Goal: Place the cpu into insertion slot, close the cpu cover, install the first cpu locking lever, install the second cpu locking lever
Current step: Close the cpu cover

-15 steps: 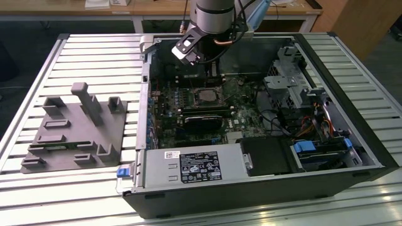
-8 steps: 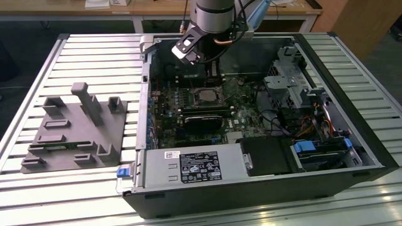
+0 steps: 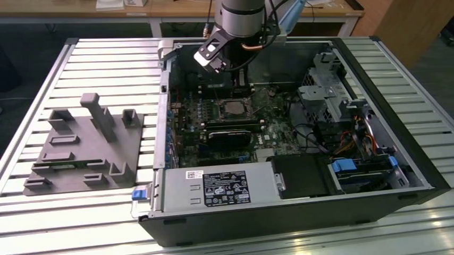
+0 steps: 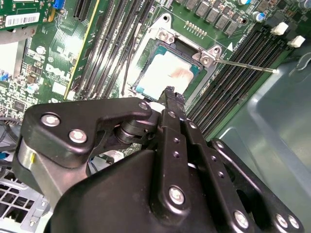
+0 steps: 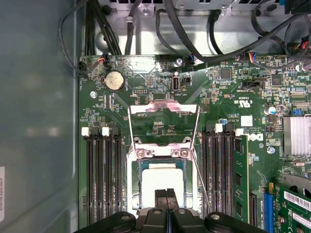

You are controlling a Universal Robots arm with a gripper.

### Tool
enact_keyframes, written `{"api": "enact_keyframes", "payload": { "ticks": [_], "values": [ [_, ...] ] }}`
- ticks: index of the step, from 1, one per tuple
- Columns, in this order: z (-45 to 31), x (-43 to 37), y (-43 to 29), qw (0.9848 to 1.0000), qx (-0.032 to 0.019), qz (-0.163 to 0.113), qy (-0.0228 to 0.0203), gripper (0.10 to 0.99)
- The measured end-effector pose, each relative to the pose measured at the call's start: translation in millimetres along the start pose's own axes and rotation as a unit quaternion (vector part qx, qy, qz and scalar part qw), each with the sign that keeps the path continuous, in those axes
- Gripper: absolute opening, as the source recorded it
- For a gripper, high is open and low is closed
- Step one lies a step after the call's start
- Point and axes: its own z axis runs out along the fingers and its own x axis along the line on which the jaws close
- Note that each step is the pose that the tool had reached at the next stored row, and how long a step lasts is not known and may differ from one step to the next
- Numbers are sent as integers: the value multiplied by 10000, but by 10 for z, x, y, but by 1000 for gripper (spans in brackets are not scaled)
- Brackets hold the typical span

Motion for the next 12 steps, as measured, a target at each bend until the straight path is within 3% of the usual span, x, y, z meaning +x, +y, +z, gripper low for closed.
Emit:
{"api": "enact_keyframes", "payload": {
  "ticks": [9,12],
  "values": [
    [-160,0,6,10000,-3,0,52,106],
    [-178,0,9,10000,-4,0,68,106]
  ]
}}
